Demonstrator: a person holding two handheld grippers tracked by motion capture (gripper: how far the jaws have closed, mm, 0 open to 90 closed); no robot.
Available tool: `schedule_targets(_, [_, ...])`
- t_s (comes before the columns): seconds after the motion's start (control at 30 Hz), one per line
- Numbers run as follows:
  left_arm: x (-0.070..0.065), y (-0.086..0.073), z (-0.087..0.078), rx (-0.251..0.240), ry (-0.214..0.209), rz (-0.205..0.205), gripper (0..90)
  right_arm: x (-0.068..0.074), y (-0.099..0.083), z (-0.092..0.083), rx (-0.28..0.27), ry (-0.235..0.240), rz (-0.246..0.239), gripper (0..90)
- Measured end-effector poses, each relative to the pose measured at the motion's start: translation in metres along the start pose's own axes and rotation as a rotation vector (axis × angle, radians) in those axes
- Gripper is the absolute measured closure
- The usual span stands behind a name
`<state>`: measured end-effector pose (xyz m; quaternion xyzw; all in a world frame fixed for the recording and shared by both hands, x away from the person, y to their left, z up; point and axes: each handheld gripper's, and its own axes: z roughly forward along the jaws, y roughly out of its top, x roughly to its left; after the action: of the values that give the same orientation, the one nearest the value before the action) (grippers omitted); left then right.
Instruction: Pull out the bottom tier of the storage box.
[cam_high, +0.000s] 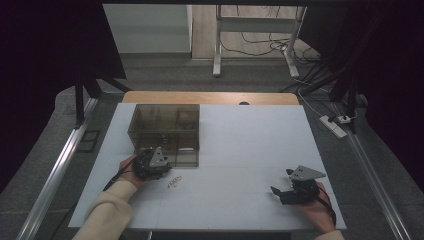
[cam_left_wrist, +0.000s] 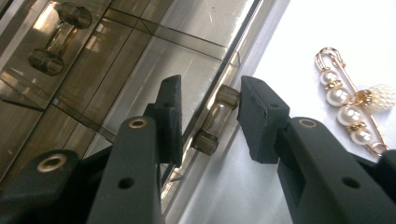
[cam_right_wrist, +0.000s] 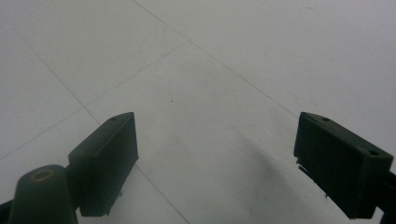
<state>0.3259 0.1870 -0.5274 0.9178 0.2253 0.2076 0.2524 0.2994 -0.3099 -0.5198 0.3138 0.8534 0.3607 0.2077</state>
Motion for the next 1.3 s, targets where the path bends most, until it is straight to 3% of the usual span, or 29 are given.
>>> schedule_targets(0.73, [-0.002, -0.002, -0.002, -0.011, -0.008, -0.006, 60.3, 0.0, 0.0, 0.0, 0.001, 0.0, 0.0, 13.6])
schedule_targets(1.07, [0.003, -0.005, -0.009, -0.075, -0.024, -0.103, 49.0, 0.0, 0.0, 0.0, 0.001, 0.0, 0.0, 13.6])
schedule_targets(1.3, [0.007, -0.003, -0.017, -0.14, -0.053, -0.21, 44.4, -0.001, 0.0, 0.0, 0.001, 0.001, -0.001, 13.6])
